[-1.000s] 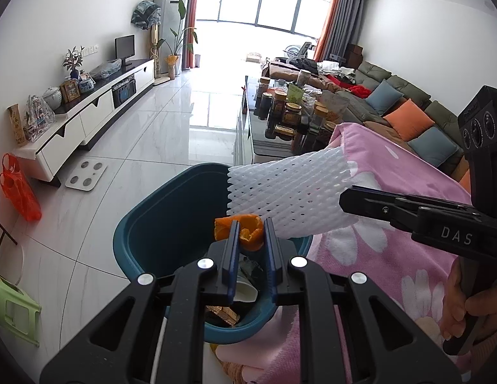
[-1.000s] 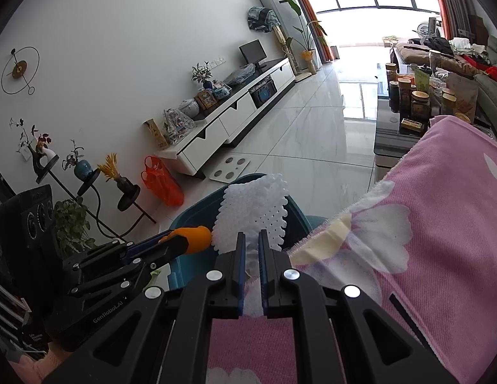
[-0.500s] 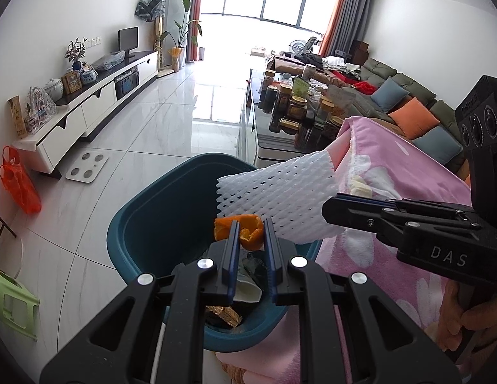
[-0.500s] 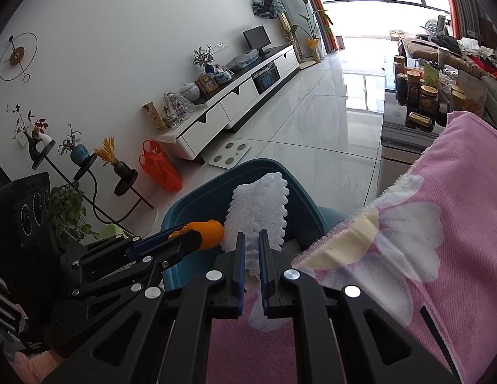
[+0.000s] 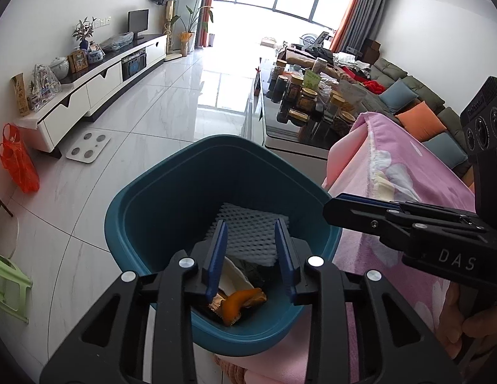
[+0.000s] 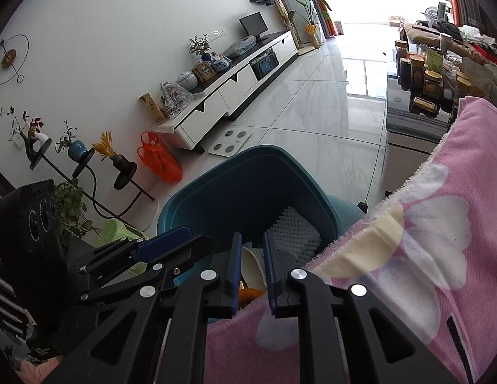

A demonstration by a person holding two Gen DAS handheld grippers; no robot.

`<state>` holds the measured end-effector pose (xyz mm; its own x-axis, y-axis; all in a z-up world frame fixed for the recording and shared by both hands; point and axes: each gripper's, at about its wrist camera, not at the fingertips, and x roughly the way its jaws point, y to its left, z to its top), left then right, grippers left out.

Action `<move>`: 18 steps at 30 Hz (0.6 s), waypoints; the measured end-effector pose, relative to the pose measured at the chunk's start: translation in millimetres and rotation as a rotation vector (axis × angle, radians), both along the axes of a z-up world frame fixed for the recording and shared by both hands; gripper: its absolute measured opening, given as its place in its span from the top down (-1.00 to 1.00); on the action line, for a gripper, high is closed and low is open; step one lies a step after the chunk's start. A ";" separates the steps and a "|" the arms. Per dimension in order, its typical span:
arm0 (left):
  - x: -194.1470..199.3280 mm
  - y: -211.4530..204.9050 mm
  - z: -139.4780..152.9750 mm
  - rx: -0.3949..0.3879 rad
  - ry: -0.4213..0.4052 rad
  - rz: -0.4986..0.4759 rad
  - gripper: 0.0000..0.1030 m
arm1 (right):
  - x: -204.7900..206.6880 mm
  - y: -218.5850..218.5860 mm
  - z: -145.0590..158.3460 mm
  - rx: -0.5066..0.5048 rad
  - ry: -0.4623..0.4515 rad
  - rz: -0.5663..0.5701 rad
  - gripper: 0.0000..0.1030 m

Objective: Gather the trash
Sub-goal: 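Open both tools to drop the foam net and orange peel into the teal bin, then move both tools back over the table toward the gold foil wrapper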

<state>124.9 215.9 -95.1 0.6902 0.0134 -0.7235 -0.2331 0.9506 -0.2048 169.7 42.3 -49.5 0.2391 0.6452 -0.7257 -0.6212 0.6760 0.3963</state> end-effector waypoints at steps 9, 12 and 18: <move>-27.7 -11.5 24.1 0.037 -0.080 -0.033 0.16 | -15.4 -30.8 12.2 0.031 -0.046 -0.021 0.64; -41.8 -22.8 37.6 0.062 -0.116 -0.058 0.02 | -25.2 -49.3 22.6 0.043 -0.085 -0.028 0.52; -67.0 -54.7 61.9 0.090 -0.186 -0.132 -0.27 | -47.2 -99.2 42.3 0.074 -0.155 -0.077 0.25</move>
<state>57.9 161.2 -33.2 0.8113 -0.0269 -0.5840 -0.0718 0.9868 -0.1452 122.5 -56.8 -7.2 0.3949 0.6709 -0.6277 -0.6262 0.6965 0.3504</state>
